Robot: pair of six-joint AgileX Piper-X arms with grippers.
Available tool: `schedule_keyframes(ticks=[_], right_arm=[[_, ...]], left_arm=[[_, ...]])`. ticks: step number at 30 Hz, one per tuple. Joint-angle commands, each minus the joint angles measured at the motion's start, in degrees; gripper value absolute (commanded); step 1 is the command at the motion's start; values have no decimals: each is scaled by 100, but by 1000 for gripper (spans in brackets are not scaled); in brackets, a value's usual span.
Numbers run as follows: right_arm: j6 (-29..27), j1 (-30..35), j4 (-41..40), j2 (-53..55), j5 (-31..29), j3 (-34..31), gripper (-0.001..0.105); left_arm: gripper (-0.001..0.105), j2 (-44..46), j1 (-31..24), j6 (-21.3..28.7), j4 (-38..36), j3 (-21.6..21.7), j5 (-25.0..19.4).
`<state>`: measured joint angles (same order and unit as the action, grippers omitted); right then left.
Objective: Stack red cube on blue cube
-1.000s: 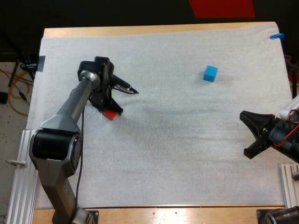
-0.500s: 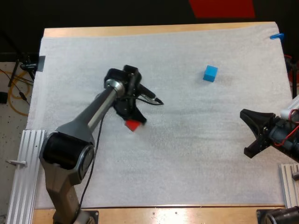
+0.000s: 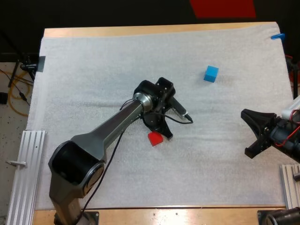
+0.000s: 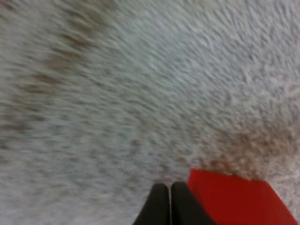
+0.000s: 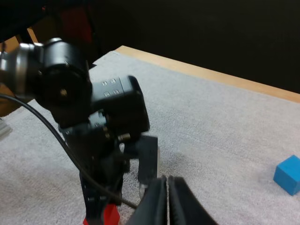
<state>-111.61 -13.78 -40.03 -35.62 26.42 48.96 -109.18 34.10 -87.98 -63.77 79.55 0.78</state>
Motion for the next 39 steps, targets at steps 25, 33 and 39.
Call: schedule_keyframes(ticks=[25, 33, 39], right_arm=[[606, -24, 44, 50, -48, 45, 0], [500, -441, 33, 50, -140, 45, 0], [511, -1050, -162, 50, -661, 45, 0]], left_arm=[[0, 5287, -667, 295, -161, -1371, 379], [0, 6856, -667, 305, -659, -1699, 423], [0, 7640, -667, 295, -1195, -2025, 489]])
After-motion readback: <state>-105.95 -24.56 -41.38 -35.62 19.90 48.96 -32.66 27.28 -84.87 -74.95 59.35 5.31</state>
